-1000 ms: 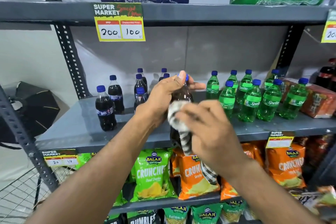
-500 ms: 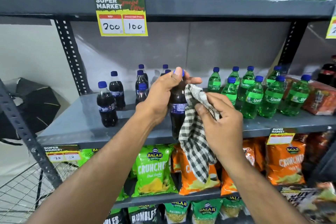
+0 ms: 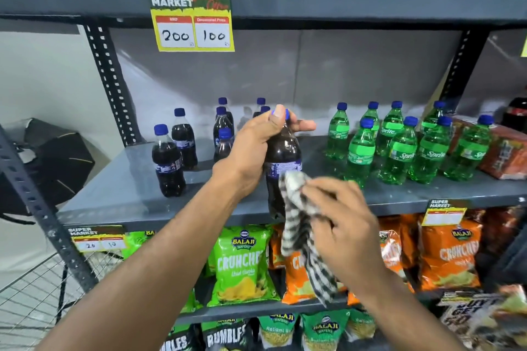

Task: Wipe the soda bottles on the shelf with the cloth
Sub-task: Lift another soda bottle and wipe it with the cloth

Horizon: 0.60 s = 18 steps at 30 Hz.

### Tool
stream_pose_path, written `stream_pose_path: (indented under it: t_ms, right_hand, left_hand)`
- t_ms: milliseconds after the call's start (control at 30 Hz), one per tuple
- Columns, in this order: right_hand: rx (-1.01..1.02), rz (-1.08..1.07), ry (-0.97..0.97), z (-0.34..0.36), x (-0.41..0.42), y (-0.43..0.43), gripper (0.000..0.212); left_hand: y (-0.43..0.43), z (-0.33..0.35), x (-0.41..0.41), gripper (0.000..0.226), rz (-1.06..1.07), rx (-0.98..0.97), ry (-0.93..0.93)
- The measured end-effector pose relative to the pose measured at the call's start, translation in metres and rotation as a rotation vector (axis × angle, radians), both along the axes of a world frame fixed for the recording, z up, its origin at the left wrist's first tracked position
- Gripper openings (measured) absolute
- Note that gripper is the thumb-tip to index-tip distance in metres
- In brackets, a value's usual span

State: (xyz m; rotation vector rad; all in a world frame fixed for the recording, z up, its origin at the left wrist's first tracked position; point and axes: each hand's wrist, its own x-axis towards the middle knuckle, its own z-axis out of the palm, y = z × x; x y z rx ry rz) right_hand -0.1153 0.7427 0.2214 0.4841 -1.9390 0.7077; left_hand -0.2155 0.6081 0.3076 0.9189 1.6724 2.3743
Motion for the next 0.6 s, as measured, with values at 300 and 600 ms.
stream_pose_path:
  t_ms: [300, 600]
  right_hand:
    - [0.491, -0.05, 0.054, 0.02, -0.004, 0.005, 0.036]
    - [0.165, -0.07, 0.043, 0.048, -0.024, 0.022, 0.05]
  left_hand:
    - [0.005, 0.0, -0.002, 0.026, -0.071, 0.029, -0.028]
    - [0.009, -0.006, -0.004, 0.031, -0.163, 0.032, -0.07]
